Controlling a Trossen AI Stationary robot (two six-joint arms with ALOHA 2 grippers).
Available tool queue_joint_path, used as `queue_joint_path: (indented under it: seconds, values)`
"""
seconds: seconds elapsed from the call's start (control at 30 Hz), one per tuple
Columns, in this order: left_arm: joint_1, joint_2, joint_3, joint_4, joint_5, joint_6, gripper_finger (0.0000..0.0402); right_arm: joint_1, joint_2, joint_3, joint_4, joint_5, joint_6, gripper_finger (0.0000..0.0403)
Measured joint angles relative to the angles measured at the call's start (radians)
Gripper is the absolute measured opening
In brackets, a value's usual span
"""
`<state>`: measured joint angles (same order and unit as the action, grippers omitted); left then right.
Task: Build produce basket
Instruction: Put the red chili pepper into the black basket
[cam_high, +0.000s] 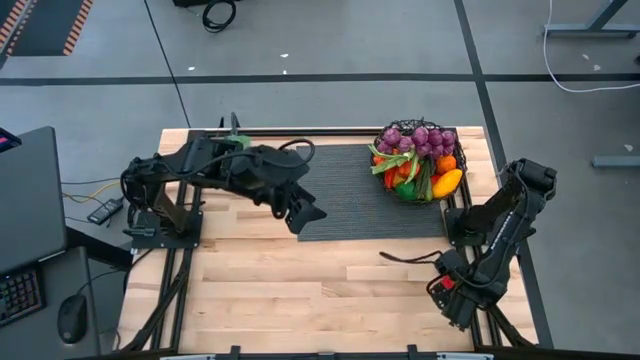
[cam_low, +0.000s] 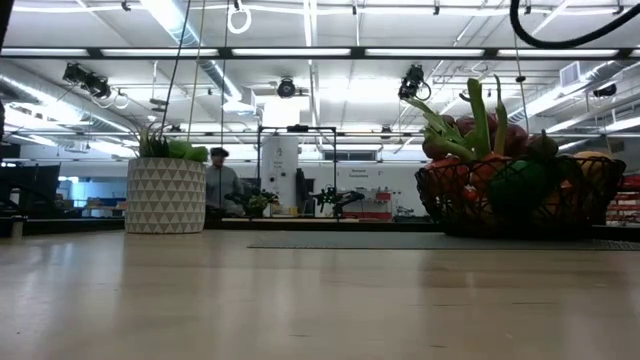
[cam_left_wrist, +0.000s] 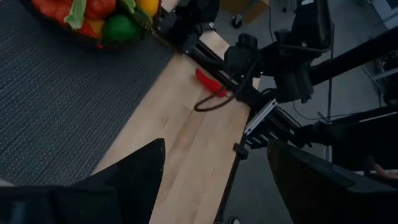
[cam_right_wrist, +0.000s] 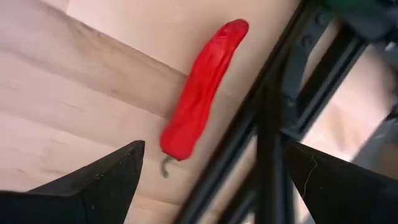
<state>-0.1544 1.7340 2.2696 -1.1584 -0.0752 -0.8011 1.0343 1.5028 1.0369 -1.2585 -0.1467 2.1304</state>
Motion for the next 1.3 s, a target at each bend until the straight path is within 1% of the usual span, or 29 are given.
queue_joint_path:
  seconds: [0.1,0.33,0.53,0.7,0.8,0.93,1.1,1.2,1.3]
  values:
    - [-0.013,-0.003,0.0,0.001,-0.013,-0.004,0.029,0.012,0.011,-0.019,0.046,0.011,0.073,0.0393]
    - [-0.037,-0.007,0.0,0.0,-0.02,-0.049,0.029,0.013,0.086,-0.063,0.173,-0.005,0.096,0.0386]
    - [-0.094,-0.007,0.0,0.0,-0.041,-0.104,0.029,0.014,0.147,-0.065,0.172,0.007,0.038,0.038]
    - [-0.137,-0.007,0.0,0.0,-0.084,-0.131,0.029,0.013,0.182,-0.067,0.162,0.046,0.047,0.0375]
    - [-0.138,-0.007,0.0,0.0,-0.091,-0.133,0.029,0.009,0.206,-0.067,0.166,0.069,0.049,0.0373]
    - [-0.138,0.003,0.0,0.004,-0.154,-0.174,0.029,-0.018,0.247,-0.072,0.215,0.084,0.048,0.0373]
    - [-0.138,0.019,-0.001,0.002,-0.158,-0.173,0.029,-0.037,0.284,-0.075,0.258,0.073,0.003,0.0373]
    - [-0.146,0.022,-0.001,-0.002,-0.158,-0.16,0.029,-0.037,0.281,-0.075,0.26,0.056,0.034,0.0371]
    - [-0.147,0.036,-0.001,0.0,-0.161,-0.173,0.029,-0.033,0.262,-0.078,0.262,0.059,0.081,0.0362]
